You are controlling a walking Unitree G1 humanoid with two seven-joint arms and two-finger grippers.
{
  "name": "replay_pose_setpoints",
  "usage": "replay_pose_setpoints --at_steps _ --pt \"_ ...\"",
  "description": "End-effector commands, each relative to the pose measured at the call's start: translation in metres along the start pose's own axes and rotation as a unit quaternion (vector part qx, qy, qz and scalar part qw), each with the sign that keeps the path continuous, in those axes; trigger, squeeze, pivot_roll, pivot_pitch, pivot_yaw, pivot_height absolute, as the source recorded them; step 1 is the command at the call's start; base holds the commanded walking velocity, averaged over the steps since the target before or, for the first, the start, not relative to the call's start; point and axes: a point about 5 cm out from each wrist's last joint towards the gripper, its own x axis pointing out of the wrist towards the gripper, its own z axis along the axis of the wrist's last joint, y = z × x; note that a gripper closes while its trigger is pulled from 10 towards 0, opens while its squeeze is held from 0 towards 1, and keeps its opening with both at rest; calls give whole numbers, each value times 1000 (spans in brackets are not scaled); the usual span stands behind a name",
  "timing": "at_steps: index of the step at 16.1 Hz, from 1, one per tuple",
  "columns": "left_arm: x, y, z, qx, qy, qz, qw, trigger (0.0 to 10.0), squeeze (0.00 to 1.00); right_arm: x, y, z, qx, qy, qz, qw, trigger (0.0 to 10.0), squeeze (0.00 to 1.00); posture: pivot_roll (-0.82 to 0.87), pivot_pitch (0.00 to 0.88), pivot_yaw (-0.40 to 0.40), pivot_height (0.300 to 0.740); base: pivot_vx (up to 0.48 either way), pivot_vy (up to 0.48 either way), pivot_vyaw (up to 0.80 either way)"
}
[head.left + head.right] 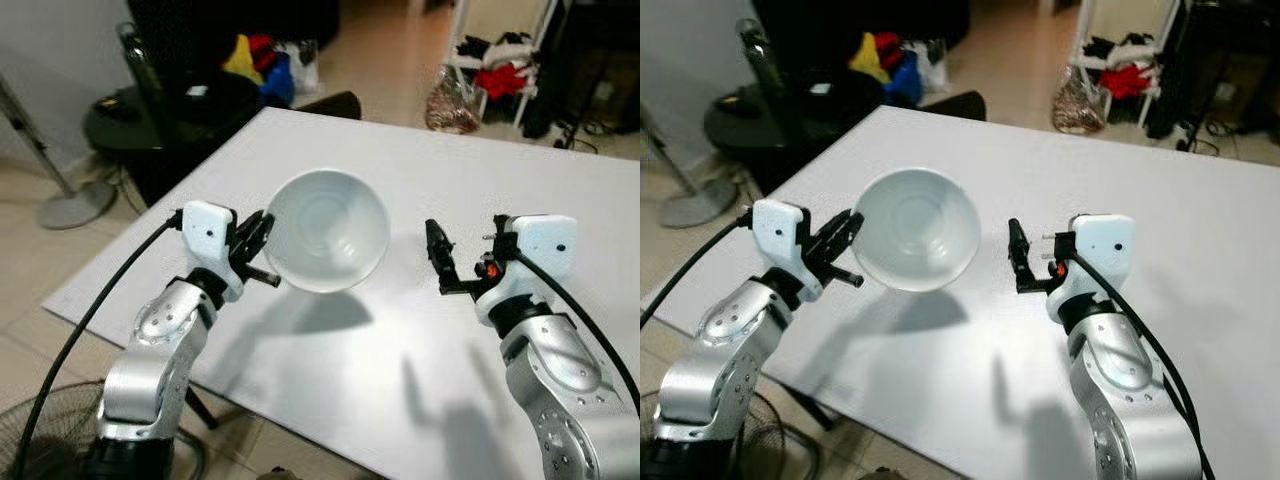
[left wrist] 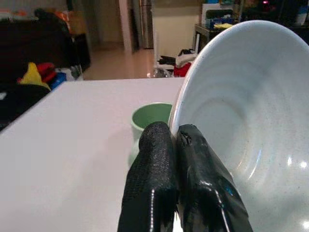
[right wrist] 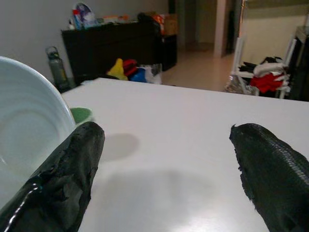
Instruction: Setting the table
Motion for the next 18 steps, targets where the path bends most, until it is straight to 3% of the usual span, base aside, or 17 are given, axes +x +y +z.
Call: replay_pose_setpoints --at_steps 1,4,7,12,15,18 --pt "2 1 10 9 -21 -2 1000 10000 0 -3 2 1 7 3 9 1000 10000 0 -27 0 111 740 0 480 -800" --pt "2 -1 10 15 -21 2 1000 10000 0 -3 5 0 9 6 16 1000 10000 0 -21 0 105 740 0 320 -800" --pt "2 -2 9 25 -19 8 999 10000 0 -3 3 -1 9 10 13 1000 10000 0 -18 0 102 740 0 -456 -465" --pt "16 -14 7 -18 0 -25 1000 10000 0 -7 -9 -1 -33 36 69 996 10000 0 -24 0 106 740 0 -96 0" --pt "46 -27 -2 -82 78 -59 992 10000 0 -20 -41 9 -111 56 115 986 10000 0 -43 0 115 740 0 0 0" --pt "73 -47 -9 -124 144 -118 975 10000 0 -37 -60 18 -148 86 145 975 10000 0 -70 0 134 740 0 0 0"
